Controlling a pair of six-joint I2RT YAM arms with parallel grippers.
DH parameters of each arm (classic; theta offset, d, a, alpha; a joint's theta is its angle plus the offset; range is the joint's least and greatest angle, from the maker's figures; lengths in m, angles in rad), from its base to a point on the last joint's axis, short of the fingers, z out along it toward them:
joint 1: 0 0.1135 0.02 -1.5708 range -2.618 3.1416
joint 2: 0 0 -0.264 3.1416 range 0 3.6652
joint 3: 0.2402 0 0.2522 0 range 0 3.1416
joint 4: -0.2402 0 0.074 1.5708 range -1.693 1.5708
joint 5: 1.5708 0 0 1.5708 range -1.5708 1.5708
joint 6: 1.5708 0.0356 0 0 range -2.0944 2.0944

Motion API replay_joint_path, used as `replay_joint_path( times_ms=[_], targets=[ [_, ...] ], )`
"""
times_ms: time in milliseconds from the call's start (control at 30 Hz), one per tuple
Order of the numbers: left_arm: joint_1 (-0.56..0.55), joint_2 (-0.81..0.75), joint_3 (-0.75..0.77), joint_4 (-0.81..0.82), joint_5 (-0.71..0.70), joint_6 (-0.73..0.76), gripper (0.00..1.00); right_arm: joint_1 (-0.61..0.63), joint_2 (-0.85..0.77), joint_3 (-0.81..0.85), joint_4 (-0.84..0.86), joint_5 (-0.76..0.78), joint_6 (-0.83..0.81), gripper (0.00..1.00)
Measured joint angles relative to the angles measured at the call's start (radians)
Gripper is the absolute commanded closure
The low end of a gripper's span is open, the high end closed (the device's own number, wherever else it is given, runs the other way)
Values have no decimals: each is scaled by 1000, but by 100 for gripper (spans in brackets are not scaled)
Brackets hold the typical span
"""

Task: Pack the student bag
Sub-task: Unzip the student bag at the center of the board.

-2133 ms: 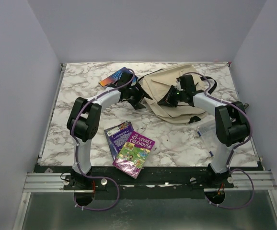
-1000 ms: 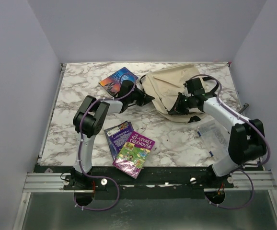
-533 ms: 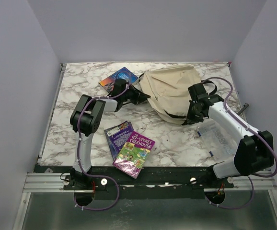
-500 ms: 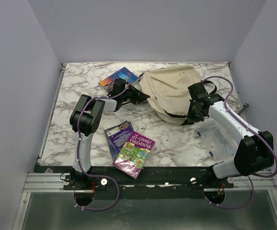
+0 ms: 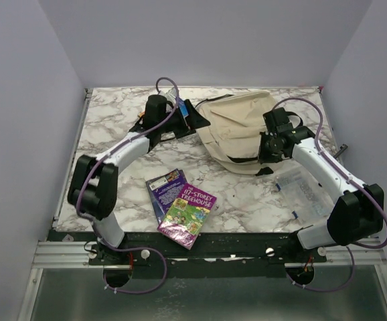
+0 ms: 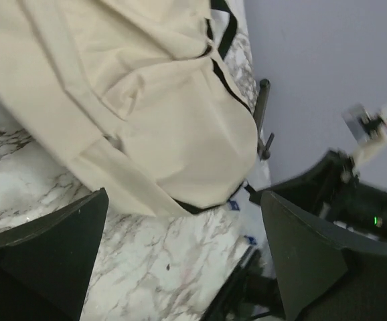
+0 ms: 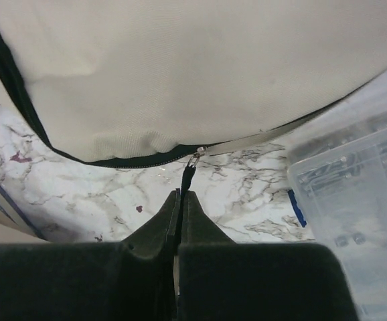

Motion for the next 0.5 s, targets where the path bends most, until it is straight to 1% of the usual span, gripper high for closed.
replay_joint_path(
  times_ms=[33,100,133,167,200,267,300,367,400,433,500],
  targets=[
    [-20,-84,-21,-10,-37,101,2,0,0,0,8,-15,-5,99],
    [-69,-183,-52,-14,-97,240,2,0,-1,0,21,-46,-13,99],
    [-130,-248,-71,-9,-137,351,7,0,-2,-1,28,-59,-18,99],
    [-180,-283,-82,3,-157,429,15,0,-3,-2,34,-69,-23,99],
    [-243,-312,-95,21,-165,521,26,0,-5,-2,37,-79,-27,99],
    [-331,-323,-108,40,-156,654,46,0,-8,-3,42,-93,-34,99],
    [-364,-310,-109,43,-141,732,53,0,-11,-5,45,-98,-36,99],
    [-379,-274,-109,43,-128,804,53,0,-22,-10,47,-106,-42,99],
    [-376,-245,-109,44,-114,840,51,0,-29,-13,47,-109,-43,99],
    [-371,-214,-108,46,-109,860,46,0,-39,-17,47,-111,-45,99],
    [-367,-154,-94,42,-83,889,41,0,-57,-19,46,-114,-45,100]
  ],
)
